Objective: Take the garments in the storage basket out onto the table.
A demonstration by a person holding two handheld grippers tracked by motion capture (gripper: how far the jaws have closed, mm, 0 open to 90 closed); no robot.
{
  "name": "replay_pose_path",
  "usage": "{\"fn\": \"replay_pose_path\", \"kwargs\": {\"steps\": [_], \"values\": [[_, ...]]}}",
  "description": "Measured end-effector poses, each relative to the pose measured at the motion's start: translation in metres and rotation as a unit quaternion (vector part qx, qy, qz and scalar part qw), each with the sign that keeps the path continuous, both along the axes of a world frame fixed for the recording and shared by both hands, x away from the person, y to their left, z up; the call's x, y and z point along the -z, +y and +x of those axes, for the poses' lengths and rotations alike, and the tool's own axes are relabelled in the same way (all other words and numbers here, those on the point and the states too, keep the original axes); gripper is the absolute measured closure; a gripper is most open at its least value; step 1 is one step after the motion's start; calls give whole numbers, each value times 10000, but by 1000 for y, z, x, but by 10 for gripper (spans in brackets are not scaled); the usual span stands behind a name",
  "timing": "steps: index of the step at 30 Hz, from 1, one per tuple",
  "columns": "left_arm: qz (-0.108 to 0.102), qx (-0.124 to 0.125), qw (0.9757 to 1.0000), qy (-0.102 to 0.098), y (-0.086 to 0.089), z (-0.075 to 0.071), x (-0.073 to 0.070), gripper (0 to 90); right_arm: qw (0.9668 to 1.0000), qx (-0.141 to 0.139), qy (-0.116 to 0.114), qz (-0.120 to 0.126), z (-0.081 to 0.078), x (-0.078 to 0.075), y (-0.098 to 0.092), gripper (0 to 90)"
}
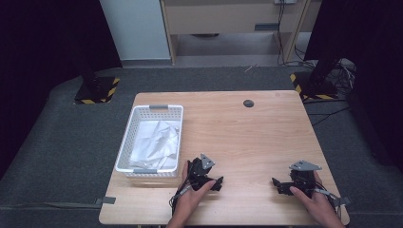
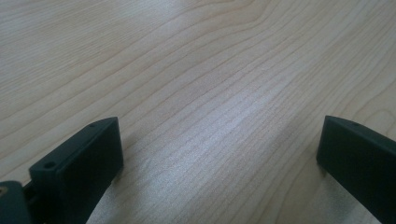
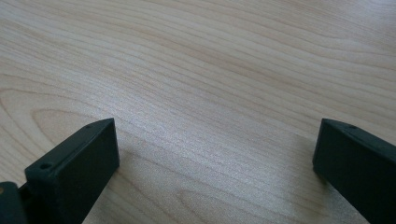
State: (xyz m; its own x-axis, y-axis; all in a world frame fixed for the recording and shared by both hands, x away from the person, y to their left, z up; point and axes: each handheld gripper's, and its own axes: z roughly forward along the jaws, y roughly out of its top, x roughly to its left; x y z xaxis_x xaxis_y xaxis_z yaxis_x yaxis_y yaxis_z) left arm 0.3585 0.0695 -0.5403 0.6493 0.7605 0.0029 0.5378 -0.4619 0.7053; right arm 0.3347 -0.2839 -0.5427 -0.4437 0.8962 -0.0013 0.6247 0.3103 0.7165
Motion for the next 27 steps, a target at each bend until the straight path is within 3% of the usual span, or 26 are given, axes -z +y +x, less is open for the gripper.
{"fn": "replay_pose_path", "kwargs": {"steps": [27], "values": [[-35, -12, 10000, -82, -2, -3, -2, 25, 10000, -2, 0, -2, 0, 0, 0, 4]]}}
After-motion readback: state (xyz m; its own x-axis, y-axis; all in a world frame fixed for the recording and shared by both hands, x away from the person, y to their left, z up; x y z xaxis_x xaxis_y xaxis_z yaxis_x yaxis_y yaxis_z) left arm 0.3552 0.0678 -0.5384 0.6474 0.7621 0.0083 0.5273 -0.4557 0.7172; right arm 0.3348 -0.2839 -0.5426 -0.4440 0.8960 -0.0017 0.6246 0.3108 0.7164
